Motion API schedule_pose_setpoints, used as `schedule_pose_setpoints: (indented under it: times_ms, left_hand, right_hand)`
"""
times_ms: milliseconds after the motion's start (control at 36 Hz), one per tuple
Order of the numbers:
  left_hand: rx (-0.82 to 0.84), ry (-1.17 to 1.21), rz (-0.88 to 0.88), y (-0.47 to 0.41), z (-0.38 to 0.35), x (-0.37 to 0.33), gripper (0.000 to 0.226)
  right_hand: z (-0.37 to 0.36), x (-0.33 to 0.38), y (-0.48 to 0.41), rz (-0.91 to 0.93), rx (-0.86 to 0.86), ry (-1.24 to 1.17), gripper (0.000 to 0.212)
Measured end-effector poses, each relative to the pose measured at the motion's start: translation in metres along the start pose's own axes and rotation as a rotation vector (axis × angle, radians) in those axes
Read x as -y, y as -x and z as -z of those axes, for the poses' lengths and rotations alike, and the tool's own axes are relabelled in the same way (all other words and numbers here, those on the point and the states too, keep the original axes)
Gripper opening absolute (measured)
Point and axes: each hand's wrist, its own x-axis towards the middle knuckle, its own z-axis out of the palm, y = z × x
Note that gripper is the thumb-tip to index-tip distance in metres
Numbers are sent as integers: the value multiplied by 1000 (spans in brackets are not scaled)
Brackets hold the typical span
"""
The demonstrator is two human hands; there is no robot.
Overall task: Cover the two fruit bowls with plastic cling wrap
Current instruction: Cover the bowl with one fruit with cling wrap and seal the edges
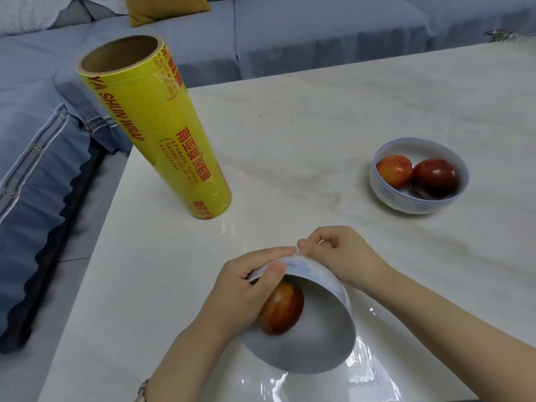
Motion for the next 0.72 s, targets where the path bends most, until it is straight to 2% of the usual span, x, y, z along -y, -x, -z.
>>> schedule_pose_setpoints:
  times_ms: [139, 194, 278, 333, 389, 444, 528, 611, 722]
  left_hand:
    - [-4, -24, 2, -2, -1, 3, 24]
    - [-8, -42, 21, -2, -1, 5, 28]
    - [-30, -41, 49, -2, 1, 10, 36]
    - [-39, -29, 47, -2, 1, 11, 36]
    - [-38, -21, 50, -2, 0, 10, 35]
    - [-35, -10, 54, -3, -2, 9, 38]
    - [-25, -19, 39, -4, -1, 9, 44]
    - [-65, -24, 42, -2, 0, 8, 39]
    - [-80, -55, 43, 0, -3, 7, 33]
  right_hand:
    - [8, -1, 2, -85, 102, 5, 36]
    - [13, -4, 5, -76, 109, 118, 35]
    - [22, -9, 11, 15, -33, 274, 22]
    - [30, -9, 18, 138, -201, 114, 21]
    - [36, 2, 32, 255, -254, -95, 13]
    - [36, 13, 47, 326, -142, -165, 11]
    - [22, 17, 60, 341, 68, -39, 25]
    - [11, 11, 55, 356, 90, 91, 27]
    - [3, 14, 47, 237, 202, 18, 34]
